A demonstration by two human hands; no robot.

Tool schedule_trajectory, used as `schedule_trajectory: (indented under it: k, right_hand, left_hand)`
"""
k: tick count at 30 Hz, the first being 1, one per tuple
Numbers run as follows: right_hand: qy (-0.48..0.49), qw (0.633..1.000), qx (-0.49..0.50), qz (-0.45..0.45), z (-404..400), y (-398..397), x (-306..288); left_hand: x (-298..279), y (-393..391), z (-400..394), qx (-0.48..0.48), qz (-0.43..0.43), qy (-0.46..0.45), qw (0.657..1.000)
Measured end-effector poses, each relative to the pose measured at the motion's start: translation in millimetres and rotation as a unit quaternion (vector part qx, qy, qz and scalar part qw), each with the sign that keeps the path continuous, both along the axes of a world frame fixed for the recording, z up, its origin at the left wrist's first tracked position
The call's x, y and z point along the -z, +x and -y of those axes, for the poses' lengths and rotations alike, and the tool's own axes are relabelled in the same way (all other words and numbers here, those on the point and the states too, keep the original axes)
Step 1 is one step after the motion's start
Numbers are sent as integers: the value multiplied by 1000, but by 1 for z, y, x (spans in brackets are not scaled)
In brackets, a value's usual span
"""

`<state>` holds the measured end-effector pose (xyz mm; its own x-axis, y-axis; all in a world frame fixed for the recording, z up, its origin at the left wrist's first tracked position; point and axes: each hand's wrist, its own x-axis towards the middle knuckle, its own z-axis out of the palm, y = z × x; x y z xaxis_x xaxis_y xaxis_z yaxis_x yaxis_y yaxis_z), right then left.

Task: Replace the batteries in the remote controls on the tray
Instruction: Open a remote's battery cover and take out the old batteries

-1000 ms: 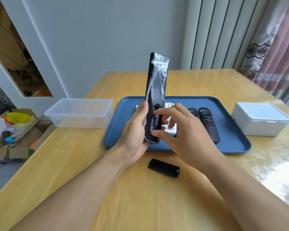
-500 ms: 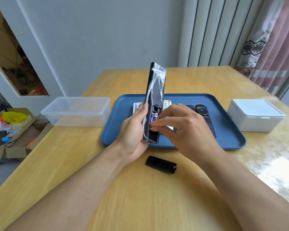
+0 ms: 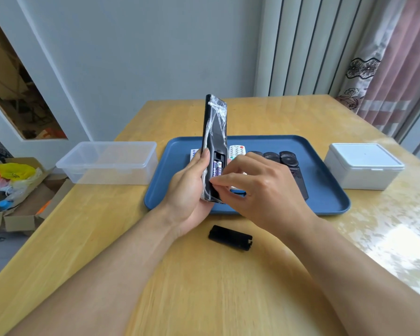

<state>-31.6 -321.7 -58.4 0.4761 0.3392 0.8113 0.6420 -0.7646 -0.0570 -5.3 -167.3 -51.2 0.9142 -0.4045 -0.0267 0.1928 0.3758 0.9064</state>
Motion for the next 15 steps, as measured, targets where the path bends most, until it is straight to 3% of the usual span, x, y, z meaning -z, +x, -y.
schedule_trajectory:
  k: [6, 11, 15]
  right_hand:
    - [13, 998, 42, 48, -4, 5, 3]
    - [125, 990, -3, -59, 3, 0, 6]
    - [154, 983, 17, -94, 2, -2, 6]
  left_hand:
    - [3, -2, 3, -3, -21, -2, 1000]
    - [1, 3, 0, -18, -51, -10, 998]
    - [-1, 5, 0, -24, -40, -18, 999]
